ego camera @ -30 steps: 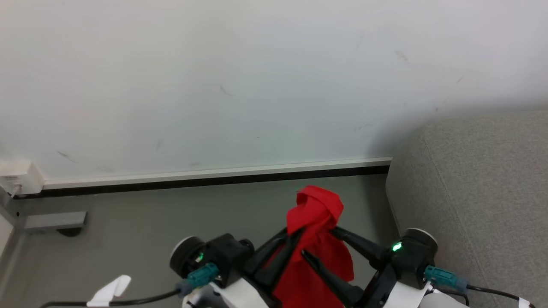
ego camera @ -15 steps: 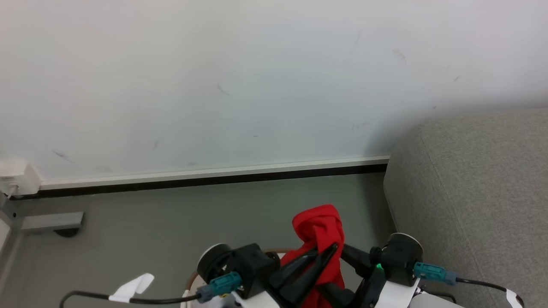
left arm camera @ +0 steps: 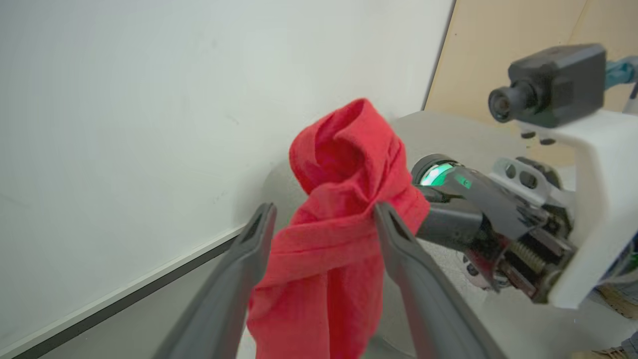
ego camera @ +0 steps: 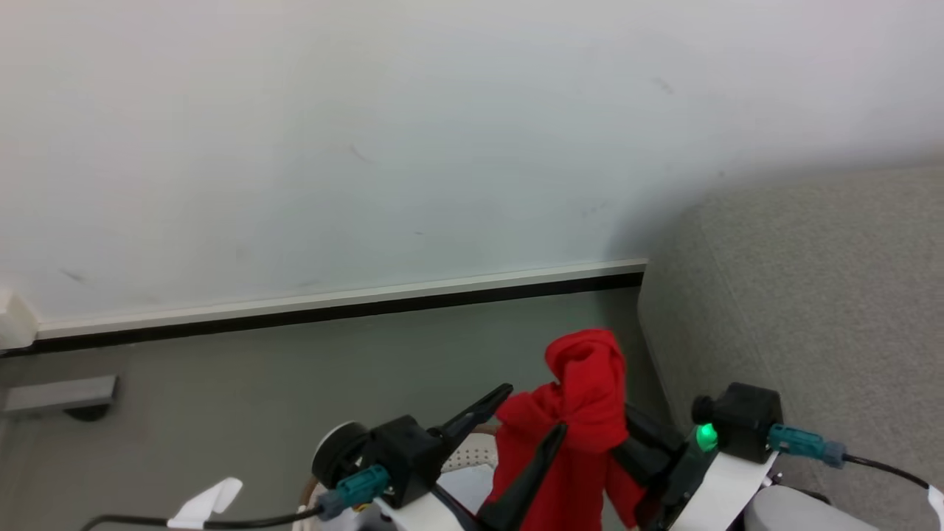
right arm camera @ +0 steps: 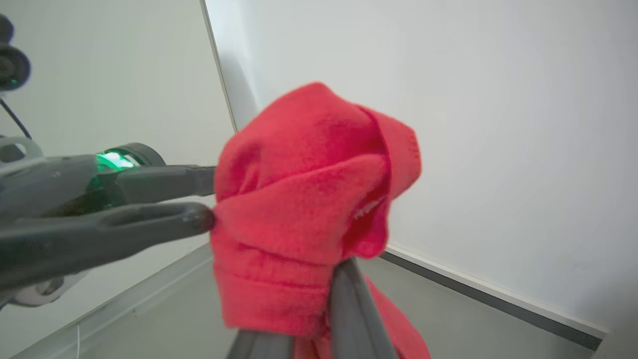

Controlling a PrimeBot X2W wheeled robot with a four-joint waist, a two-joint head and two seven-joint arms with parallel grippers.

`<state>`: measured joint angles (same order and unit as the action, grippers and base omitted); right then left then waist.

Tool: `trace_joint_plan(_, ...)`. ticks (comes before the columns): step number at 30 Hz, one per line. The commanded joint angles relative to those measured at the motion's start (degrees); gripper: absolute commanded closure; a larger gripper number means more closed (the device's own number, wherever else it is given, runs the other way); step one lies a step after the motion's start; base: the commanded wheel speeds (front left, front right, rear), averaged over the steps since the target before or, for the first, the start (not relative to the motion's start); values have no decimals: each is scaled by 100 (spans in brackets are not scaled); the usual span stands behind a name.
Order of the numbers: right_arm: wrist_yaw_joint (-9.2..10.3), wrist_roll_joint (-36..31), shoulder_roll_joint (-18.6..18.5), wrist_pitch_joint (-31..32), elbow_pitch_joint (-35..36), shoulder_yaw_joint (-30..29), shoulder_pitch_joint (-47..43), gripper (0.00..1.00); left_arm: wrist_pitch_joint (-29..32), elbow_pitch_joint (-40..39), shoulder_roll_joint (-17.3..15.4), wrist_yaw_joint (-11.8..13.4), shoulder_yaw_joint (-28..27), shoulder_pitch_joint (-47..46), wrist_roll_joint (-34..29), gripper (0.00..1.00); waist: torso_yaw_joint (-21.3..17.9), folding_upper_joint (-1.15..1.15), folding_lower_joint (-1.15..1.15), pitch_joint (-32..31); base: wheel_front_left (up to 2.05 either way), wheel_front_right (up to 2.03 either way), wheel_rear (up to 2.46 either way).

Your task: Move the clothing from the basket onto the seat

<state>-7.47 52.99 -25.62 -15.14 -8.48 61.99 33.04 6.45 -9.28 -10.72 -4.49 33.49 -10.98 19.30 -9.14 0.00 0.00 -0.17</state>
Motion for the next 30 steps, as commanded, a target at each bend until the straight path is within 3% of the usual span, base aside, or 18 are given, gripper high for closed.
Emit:
trace_joint_plan(1, -4, -4, -68, -2, -21, -90, -85, 100, -44, 54, -43, 15, 0, 72, -39, 0, -119, 0, 0, 34, 0, 0, 0)
trace_joint_plan(8, -5, -92, -225, -2, -8, -797, -264, 100, -409, 377, -136, 58, 9, 61, -242, 0, -803, 0, 0, 171, 0, 0, 0)
trace_joint_plan(17, -5, -376, -364, -2, 38, -2115, -474, 100, -789, 818, 22, 52, 158, -140, -350, 0, -1557, 0, 0, 473, 0, 0, 0)
trace_joint_plan(24, -5, -782, -159, -1, -80, -3149, -474, 100, -805, 993, 72, 26, 230, -465, -437, 0, -1634, 0, 0, 872, 0, 0, 0)
trace_joint_plan(30, -4, -1028, 22, 46, -430, -4023, 235, 100, -664, 1030, 58, -2, 250, -918, -554, 0, -1408, 0, 0, 1582, 0, 0, 0)
